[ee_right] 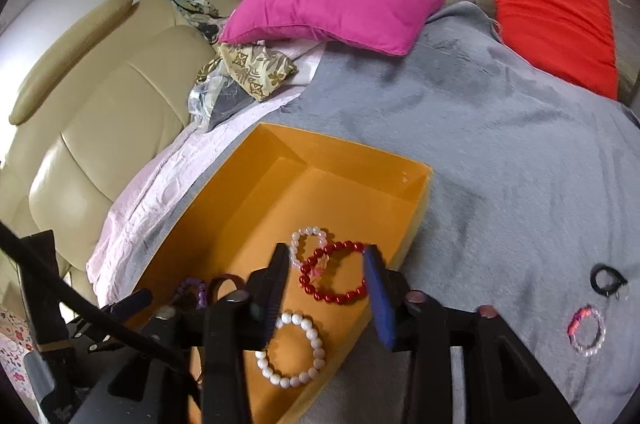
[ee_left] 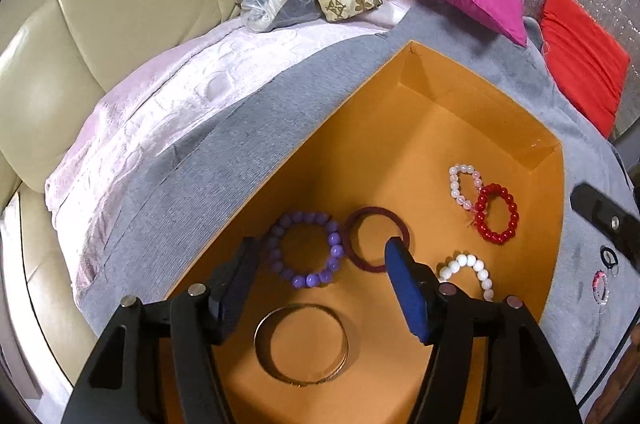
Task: Organize jewelry
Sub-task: 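Open the left tool to release the bangle while the right tool releases the red bracelet, then move both open tools from the box toward the black hair tie and pink bracelet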
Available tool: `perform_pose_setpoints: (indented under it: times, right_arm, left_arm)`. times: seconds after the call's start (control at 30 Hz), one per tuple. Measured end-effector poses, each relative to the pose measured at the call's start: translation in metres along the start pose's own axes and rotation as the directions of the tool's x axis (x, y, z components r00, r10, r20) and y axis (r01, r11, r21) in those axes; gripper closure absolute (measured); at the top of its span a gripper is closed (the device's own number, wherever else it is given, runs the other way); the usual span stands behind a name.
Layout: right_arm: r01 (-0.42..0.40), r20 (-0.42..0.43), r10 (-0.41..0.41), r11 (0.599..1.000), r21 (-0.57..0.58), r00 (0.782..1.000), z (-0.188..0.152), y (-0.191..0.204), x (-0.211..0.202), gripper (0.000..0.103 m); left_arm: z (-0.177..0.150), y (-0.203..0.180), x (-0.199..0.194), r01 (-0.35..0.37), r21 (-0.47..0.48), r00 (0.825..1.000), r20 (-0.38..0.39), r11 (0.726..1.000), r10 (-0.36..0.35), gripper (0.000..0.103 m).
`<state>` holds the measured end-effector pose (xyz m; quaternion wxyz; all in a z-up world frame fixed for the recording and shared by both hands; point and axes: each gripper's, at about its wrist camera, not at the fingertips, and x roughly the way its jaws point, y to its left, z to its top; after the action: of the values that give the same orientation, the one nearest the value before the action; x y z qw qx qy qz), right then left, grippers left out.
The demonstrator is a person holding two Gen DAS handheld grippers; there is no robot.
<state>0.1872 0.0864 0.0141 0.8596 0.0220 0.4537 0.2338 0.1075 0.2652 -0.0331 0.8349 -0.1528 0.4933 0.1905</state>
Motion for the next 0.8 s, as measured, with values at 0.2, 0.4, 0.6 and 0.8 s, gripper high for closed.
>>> perform_pose_setpoints:
  times: [0.2,0.4,0.6,0.8]
  right_arm:
    - [-0.005,0.003,0.005,1.000,0.027,1.000,-0.028,-0.021,-0.021,0.042]
    - [-0.003,0.027,0.002,0.998,0.063,1.000,-0.061,-0.053,-0.052,0.042]
    - [0.018,0.064,-0.027,0.990,0.139,0.998,-0.099,-0.105,-0.090,0.042]
    - [0.123,0.109,-0.149,0.969,0.213,0.983,-0.156,-0.159,-0.131,0.042]
  left_arm:
    - [-0.012,0.002,-0.017,0.030,-0.017,0.999,0.028,0.999,-0.029,0.026]
    - [-0.026,-0.011,-0.041,0.048,-0.002,0.996,0.071,0.999,-0.048,0.026]
    - [-0.051,-0.055,-0.064,0.087,0.086,0.990,0.103,0.993,-0.095,0.025]
    - [-0.093,-0.113,-0.076,0.153,0.213,0.981,0.086,0.965,-0.175,0.025]
